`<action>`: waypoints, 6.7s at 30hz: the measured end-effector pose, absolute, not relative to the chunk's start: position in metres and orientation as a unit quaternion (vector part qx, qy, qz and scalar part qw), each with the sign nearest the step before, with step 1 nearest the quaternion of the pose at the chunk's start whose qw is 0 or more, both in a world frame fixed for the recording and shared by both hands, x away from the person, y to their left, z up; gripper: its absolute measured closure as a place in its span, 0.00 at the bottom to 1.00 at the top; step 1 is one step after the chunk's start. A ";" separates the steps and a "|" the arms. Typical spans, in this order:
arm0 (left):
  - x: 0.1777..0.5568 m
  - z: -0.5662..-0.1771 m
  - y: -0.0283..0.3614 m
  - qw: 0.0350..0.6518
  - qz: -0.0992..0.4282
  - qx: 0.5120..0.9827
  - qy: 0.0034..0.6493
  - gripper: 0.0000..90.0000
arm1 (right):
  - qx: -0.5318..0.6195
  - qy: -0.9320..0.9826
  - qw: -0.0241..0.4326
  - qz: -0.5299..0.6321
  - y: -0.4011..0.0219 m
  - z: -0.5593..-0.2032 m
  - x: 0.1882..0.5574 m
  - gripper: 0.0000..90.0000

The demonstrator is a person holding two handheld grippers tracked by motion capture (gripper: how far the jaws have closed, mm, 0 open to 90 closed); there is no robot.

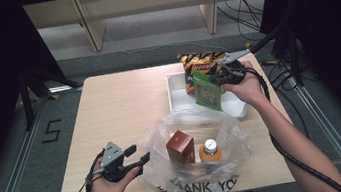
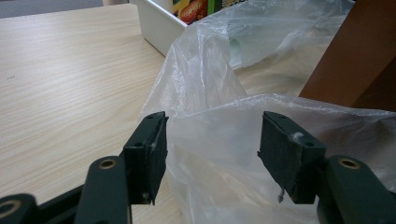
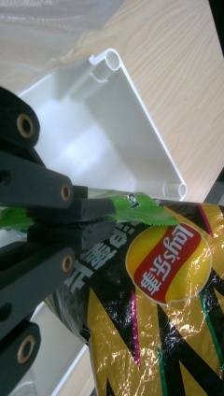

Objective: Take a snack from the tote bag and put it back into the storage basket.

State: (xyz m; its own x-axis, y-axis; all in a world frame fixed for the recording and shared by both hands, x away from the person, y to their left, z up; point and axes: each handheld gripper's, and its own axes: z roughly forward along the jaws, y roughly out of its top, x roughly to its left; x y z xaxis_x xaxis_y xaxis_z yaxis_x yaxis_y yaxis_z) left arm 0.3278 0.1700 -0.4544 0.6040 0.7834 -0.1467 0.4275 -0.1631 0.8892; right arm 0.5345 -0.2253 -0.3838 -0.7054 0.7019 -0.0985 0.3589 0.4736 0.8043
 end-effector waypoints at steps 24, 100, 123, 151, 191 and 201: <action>0.328 -0.455 0.168 0.500 0.177 0.742 0.409 0.46 | 0.329 0.823 0.268 0.377 -0.226 -0.376 0.535 0.67; 0.327 -0.454 0.169 0.504 0.175 0.741 0.409 0.46 | 0.424 0.805 0.229 0.346 -0.246 -0.407 0.528 1.00; 0.326 -0.454 0.169 0.502 0.177 0.739 0.413 0.46 | 0.422 0.798 0.242 0.356 -0.246 -0.400 0.525 0.91; 0.327 -0.455 0.170 0.504 0.181 0.738 0.411 0.46 | 0.402 0.788 0.203 0.420 -0.245 -0.389 0.470 0.58; 0.325 -0.455 0.169 0.502 0.179 0.737 0.415 0.46 | 0.336 0.771 0.123 0.527 -0.228 -0.378 0.374 0.51; 0.327 -0.455 0.170 0.503 0.179 0.739 0.411 0.46 | 0.326 0.774 0.117 0.530 -0.221 -0.386 0.360 0.42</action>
